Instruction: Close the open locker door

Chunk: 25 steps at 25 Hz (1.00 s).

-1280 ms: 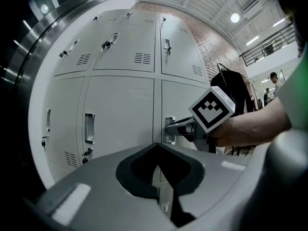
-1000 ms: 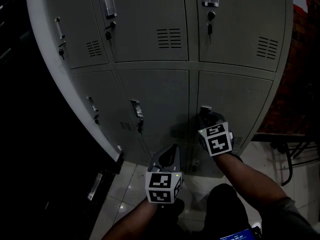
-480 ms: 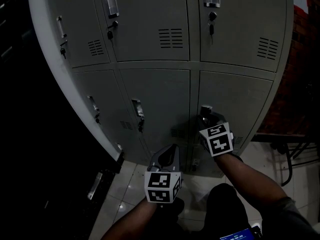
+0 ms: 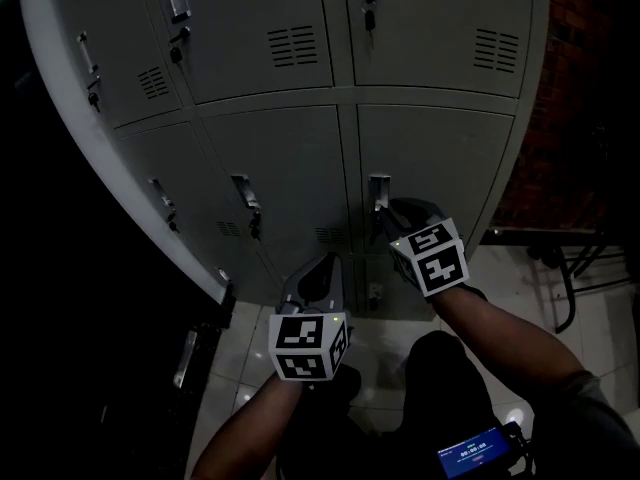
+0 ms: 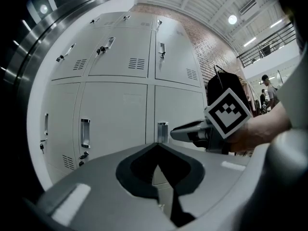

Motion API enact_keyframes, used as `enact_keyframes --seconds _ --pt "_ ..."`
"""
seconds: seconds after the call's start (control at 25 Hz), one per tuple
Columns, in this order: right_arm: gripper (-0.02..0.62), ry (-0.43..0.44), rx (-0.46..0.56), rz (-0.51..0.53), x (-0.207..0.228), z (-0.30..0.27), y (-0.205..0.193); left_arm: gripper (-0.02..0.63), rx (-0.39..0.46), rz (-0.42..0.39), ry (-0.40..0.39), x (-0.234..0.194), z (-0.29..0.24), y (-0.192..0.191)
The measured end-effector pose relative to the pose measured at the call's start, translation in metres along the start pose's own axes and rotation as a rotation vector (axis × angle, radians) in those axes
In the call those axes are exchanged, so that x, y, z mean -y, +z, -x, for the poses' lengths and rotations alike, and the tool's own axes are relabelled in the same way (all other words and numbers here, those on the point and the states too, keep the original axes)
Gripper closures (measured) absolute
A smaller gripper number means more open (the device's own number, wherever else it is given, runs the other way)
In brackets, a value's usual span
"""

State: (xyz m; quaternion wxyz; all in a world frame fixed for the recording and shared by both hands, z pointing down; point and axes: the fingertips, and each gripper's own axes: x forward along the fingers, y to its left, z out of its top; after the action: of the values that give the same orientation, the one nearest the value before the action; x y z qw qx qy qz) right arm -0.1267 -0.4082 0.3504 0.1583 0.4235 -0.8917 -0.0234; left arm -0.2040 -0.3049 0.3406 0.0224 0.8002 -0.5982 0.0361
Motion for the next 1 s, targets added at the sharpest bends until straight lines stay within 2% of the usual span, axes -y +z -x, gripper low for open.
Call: enact_keyframes --seconds 0.32,0.8,1.0 --pt "0.534 0.013 0.016 -0.054 0.015 0.087 -0.019 0.604 0.024 0.013 -0.065 0.051 0.000 0.012" --pt "0.551 -0.060 0.025 -0.135 0.058 0.222 -0.069 0.604 0.013 0.055 -0.174 0.144 0.009 0.017" --pt "0.560 -0.093 0.023 -0.178 0.067 0.276 -0.094 0.604 -0.008 0.040 -0.230 0.183 0.022 0.009"
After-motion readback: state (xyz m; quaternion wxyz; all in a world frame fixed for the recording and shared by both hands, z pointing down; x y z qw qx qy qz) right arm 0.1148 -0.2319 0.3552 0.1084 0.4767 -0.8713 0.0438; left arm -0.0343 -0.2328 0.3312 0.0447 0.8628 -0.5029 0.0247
